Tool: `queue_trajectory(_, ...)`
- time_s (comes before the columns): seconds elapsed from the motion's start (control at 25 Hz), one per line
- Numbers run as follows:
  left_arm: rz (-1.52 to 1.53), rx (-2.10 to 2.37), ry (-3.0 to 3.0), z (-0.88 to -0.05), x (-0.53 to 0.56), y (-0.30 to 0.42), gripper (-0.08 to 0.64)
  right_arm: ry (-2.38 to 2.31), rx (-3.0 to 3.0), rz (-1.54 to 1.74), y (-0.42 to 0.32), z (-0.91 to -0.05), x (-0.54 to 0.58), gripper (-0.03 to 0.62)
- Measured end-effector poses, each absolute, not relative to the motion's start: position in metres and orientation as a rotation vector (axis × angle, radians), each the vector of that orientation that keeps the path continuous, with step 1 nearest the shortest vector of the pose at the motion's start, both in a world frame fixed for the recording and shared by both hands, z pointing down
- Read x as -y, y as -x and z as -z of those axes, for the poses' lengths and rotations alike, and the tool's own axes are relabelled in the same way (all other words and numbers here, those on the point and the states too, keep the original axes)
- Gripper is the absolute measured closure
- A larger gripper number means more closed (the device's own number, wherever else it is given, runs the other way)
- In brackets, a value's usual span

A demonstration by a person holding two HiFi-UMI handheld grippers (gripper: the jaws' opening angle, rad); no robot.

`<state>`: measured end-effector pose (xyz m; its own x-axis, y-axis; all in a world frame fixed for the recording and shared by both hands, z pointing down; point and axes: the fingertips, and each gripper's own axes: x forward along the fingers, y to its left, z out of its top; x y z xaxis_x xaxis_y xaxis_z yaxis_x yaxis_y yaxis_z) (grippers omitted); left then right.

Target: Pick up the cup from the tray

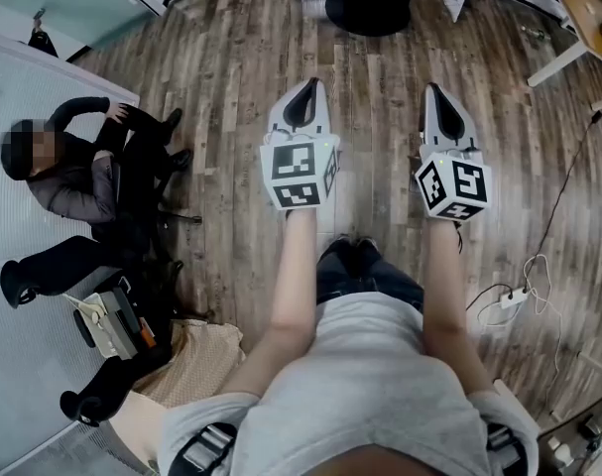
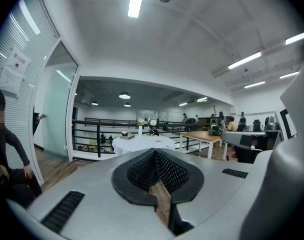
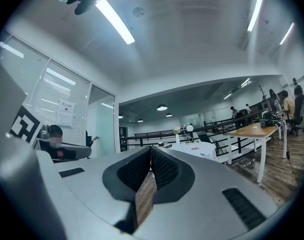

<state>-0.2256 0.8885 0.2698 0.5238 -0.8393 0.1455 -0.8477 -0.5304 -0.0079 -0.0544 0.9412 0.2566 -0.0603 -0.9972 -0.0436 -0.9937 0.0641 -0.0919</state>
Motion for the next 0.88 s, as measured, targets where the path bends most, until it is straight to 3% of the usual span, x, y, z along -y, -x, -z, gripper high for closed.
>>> queue_trajectory(0.48, -0.244, 1.542, -2.668, -0.279, -0.892, 0.193, 0.558, 2.040, -2.272, 0.053, 0.011, -0.268, -0.944, 0.584)
queue_trajectory(0.88, -0.221, 1.580, -2.631, -0.284, -0.823, 0.195, 0.558, 2.070, -2.252, 0.073, -0.012, -0.275, -0.885, 0.584)
